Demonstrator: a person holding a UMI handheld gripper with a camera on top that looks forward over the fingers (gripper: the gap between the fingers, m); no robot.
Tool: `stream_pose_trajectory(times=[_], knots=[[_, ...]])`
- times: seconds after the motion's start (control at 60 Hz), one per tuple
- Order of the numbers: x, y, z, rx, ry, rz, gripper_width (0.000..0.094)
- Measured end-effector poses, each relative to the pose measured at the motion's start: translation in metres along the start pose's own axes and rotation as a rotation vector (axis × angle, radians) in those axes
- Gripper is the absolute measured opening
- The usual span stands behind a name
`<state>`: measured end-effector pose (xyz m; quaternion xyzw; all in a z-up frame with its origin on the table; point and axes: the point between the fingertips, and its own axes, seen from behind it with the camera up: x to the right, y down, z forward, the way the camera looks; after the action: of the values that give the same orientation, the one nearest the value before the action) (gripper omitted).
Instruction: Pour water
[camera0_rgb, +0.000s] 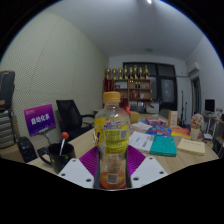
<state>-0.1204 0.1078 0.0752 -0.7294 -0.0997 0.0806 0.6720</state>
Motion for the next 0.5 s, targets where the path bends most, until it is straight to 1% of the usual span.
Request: stream_pose_trajectory(times=[0.083,0.133,0.167,0.233,0.267,0.3,0.367,0.5], knots=[[0.002,0.001,-0.002,0.014,0.008,0.02,0.0368],[0.009,-0.008,-0.007,0.014,0.008,0.03,0.0409],[0.009,-0.009,-0.007,0.013,0.008,0.044,0.0463],[0.01,-0.009,-0.01,-0.004,0.006,0.047,0.0538],[0.01,-0.009,-0.014,-0.022,-0.001,0.042,0.0594],[0.009,-0.01,-0.02,-0.037,-0.012,0.039,0.0688],[0.007,-0.017,-0.037,-0.024,-0.027,0.035,0.0854],[0.011,-0.032,-0.094,-0.022,-0.021,0.0,0.0846]])
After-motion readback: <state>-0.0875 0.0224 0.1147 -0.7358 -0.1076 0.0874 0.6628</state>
